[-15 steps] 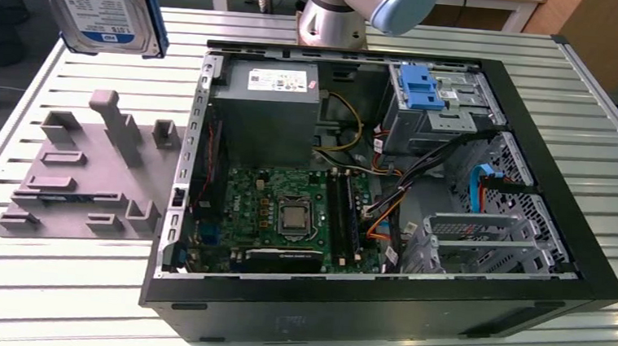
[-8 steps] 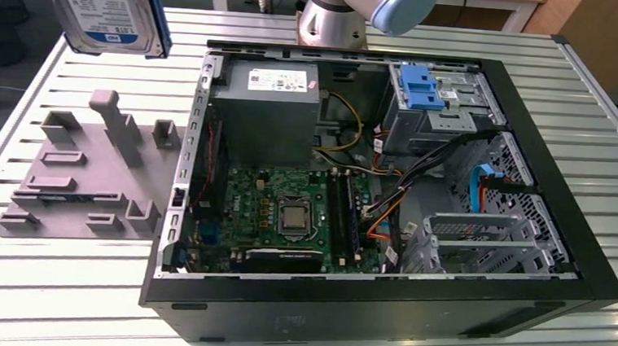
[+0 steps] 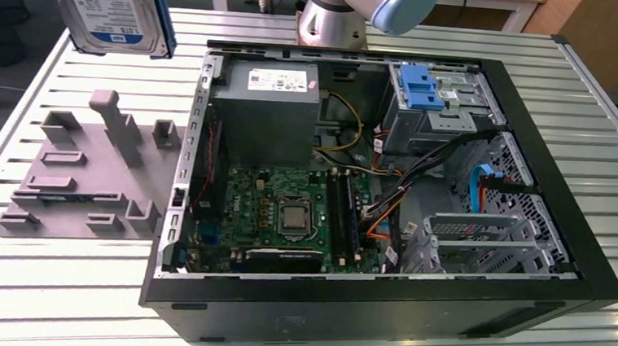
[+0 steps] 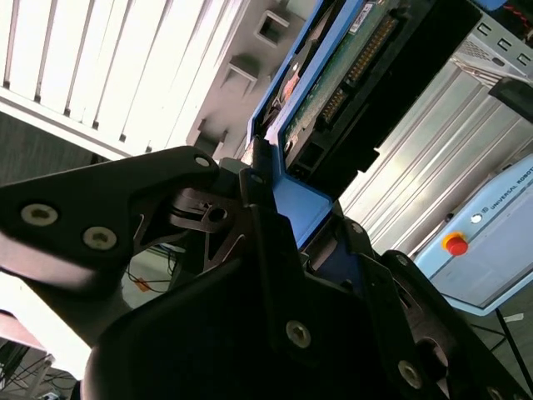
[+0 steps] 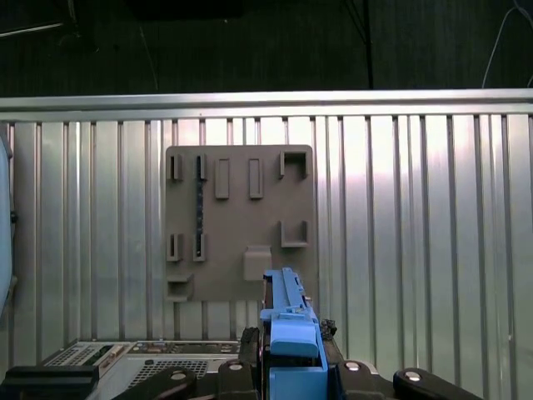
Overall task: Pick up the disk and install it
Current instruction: 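Pick up the disk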
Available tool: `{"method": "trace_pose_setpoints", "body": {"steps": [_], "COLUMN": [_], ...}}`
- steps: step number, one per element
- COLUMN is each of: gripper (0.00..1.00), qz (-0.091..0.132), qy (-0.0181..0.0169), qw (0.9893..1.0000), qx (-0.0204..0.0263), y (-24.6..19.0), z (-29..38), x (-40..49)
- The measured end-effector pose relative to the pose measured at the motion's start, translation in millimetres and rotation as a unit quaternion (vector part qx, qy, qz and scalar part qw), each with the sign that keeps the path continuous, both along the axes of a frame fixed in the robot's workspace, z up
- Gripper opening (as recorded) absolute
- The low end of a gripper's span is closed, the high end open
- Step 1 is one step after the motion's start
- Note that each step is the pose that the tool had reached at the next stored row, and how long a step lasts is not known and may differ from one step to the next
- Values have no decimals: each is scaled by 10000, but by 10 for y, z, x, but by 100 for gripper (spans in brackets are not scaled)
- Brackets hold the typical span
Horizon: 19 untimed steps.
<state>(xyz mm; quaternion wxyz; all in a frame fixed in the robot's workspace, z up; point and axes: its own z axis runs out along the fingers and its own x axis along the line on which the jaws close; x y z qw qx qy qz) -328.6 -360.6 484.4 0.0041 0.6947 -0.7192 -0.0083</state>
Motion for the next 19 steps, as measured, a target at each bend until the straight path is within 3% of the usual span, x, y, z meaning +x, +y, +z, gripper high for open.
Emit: {"method": "trace_pose_setpoints", "body": {"steps": [19], "gripper": [36], "qz": [0], "qy": [1], "qw": [10000], "qx": [0], "y": [0], "z": [1], "x": [57]}}
